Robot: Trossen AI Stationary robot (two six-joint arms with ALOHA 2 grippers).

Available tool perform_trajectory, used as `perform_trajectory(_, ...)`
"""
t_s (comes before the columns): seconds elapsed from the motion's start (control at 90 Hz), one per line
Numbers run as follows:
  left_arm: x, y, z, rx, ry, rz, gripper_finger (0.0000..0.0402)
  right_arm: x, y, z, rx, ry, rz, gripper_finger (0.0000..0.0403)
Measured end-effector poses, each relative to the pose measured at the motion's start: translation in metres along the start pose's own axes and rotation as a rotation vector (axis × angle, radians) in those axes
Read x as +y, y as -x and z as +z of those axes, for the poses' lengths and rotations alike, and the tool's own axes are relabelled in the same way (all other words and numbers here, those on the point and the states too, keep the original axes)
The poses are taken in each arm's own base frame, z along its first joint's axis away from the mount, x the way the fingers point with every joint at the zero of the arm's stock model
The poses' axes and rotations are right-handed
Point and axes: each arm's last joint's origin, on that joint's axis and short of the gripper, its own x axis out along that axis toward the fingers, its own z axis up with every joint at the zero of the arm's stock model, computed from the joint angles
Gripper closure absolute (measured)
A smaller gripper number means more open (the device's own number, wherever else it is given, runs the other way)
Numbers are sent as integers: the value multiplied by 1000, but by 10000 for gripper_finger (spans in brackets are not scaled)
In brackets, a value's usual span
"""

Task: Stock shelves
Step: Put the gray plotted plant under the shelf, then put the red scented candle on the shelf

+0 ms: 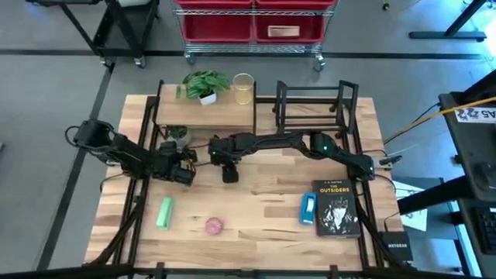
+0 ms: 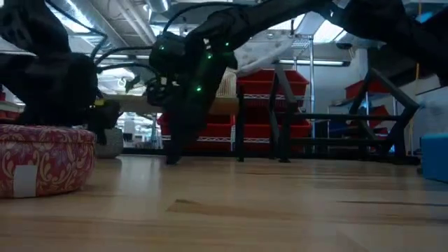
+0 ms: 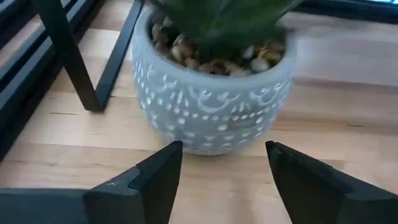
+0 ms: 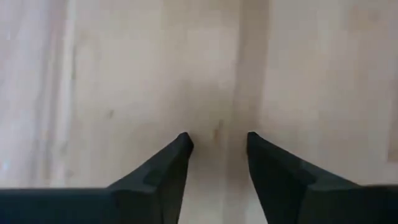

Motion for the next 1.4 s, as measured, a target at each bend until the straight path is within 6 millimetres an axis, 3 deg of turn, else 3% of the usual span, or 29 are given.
perform_trajectory(0.456, 1, -44, 1, -154, 33, 176, 203, 22, -4, 0, 14, -2, -1, 260)
perform_trajectory(0.878, -5, -68, 10, -177, -61, 252, 203, 44, -6, 4, -5, 32, -14, 260)
perform_trajectory(1.111, -14, -52, 5, -36, -226, 142, 203, 45, -4, 4, 2, 77, -20, 260)
perform_trajectory(1.4, -21, -6, 5, 156, -371, -114, 203, 61, -3, -2, 77, 180, 8, 260)
